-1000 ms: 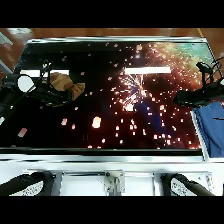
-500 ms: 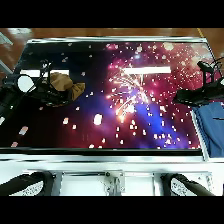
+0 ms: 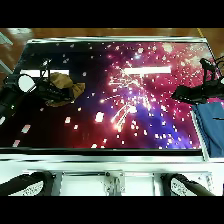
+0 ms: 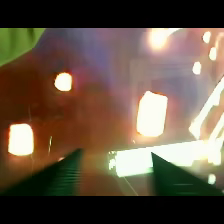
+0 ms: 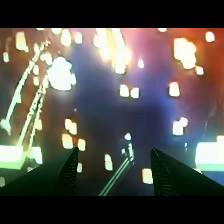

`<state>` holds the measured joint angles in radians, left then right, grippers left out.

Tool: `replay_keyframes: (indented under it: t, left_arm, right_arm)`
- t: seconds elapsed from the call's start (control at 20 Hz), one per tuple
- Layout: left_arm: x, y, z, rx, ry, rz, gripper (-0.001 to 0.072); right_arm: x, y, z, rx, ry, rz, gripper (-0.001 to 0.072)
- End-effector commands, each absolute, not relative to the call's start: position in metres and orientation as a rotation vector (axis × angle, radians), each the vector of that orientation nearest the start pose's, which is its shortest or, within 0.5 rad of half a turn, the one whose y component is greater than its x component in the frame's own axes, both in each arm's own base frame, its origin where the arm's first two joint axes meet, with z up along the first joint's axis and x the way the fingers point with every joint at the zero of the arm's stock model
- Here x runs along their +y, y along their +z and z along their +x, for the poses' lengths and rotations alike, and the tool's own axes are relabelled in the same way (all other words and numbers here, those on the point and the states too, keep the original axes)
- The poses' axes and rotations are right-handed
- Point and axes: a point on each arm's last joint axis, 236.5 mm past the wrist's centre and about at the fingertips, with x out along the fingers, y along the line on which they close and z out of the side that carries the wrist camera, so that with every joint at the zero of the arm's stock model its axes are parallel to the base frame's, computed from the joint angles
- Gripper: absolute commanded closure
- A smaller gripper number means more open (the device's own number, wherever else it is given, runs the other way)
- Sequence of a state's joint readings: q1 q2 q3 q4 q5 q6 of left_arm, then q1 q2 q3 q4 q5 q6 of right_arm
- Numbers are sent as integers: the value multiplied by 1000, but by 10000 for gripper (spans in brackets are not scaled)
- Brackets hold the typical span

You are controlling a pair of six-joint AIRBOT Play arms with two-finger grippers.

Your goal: Fold the shirts.

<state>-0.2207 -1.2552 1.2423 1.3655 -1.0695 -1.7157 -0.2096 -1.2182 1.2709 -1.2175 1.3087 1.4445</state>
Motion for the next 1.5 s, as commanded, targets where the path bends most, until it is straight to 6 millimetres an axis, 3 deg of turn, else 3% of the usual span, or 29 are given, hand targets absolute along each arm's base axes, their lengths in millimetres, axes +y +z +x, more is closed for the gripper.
replay_keyframes:
  t: [0.0,0.15,0.25,0.4,0.6,0.8,0.85,0.9,0.95,1.1,1.25,1.45]
  left_arm:
    - [-92,66,434,1012,-103,-182,-13]
    - [-13,66,472,969,68,-272,-13]
    - [34,47,486,1004,161,-326,-13]
    - [64,2,491,1151,178,-328,-13]
    - [61,-59,503,1271,159,-365,-13]
    - [26,-89,519,1294,26,-480,-13]
    - [16,-89,523,1286,-14,-511,45]
    - [8,-87,524,1280,-49,-534,405]
    - [-2,-80,525,1272,-101,-542,666]
    - [-22,-32,528,1233,-227,-523,676]
    - [-48,62,514,1106,-392,-318,677]
    - [-110,192,454,901,-555,-138,677]
  right_arm:
    - [1,75,380,1187,134,315,143]
    - [1,75,381,1187,134,316,143]
    - [1,75,381,1187,134,316,143]
    - [1,75,381,1188,134,316,143]
    - [1,75,380,1190,134,316,143]
    - [1,74,380,1191,135,316,143]
    - [1,74,380,1190,134,315,143]
    - [1,75,381,1187,133,315,143]
    - [1,75,381,1184,132,315,143]
    - [0,76,383,1175,135,306,144]
    - [1,76,379,1191,159,278,143]
    - [-1,93,342,1325,230,154,144]
